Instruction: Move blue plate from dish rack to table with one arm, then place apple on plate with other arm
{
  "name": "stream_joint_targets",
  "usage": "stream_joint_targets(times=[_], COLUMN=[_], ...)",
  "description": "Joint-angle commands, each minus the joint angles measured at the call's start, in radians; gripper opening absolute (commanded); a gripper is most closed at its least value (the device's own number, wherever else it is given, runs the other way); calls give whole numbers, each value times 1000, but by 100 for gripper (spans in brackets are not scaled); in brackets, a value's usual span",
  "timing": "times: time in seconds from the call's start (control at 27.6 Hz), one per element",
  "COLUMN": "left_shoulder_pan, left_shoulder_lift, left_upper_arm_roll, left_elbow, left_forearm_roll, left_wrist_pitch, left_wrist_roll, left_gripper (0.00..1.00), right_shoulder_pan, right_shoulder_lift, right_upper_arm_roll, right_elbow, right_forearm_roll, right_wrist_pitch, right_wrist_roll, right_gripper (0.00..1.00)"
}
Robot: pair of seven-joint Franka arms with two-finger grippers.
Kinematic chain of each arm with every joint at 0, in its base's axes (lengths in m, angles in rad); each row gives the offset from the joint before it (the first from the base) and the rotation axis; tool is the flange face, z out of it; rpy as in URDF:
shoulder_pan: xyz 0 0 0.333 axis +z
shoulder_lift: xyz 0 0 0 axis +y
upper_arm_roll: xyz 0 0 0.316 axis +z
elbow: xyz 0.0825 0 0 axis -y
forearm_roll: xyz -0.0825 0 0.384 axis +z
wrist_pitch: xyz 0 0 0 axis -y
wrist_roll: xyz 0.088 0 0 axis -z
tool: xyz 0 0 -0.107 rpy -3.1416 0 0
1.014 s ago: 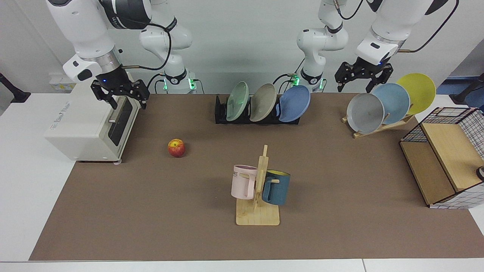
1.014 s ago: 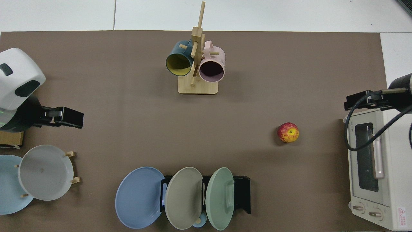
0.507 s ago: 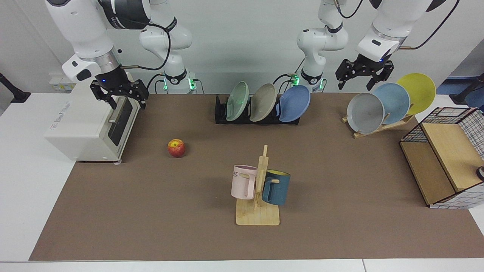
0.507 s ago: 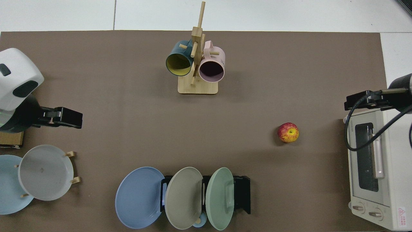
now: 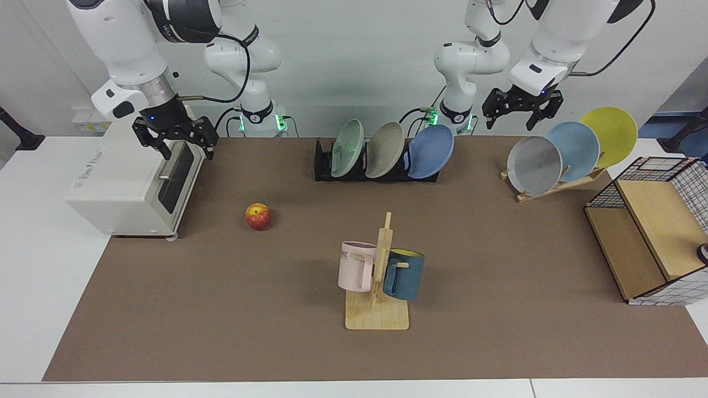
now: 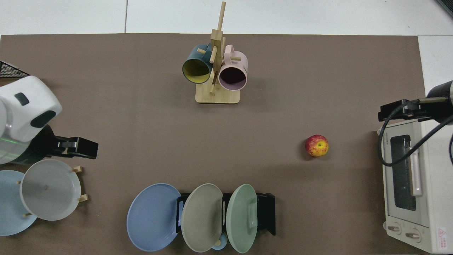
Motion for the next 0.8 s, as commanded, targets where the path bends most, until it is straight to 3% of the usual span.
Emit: stream_joint_targets(times=[0.0, 0.36, 0.54, 0.65, 0.69, 0.76], left_shoulder_pan=[-20, -28, -35, -40, -40, -40], left_shoulder_lift=[-85, -130, -133, -130, -128, -128], left_upper_arm_roll=[-23, -98, -100, -100, -100, -104], left_elbow=[-244, -524, -527, -524, -524, -516], left_forearm_roll=[-24, -62, -96, -104, -104, -104], left_wrist_pitch=[137, 298, 288, 285, 285, 283], left_wrist_roll=[22, 11, 14, 23, 25, 26], left_gripper=[100, 99, 97, 72, 51, 21], right_shoulder_pan=[1, 76, 114, 140, 145, 146], right_shoulder_lift=[-34, -48, -37, -26, -18, -6], right_upper_arm_roll=[12, 15, 15, 15, 15, 15], right_elbow=[-62, -303, -390, -455, -471, -496], right_forearm_roll=[7, 5, 4, 0, 0, -1], right_wrist_pitch=[20, 242, 353, 440, 462, 498], right_wrist_roll=[-30, 48, 104, 141, 150, 156], right_gripper=[100, 100, 100, 100, 100, 100])
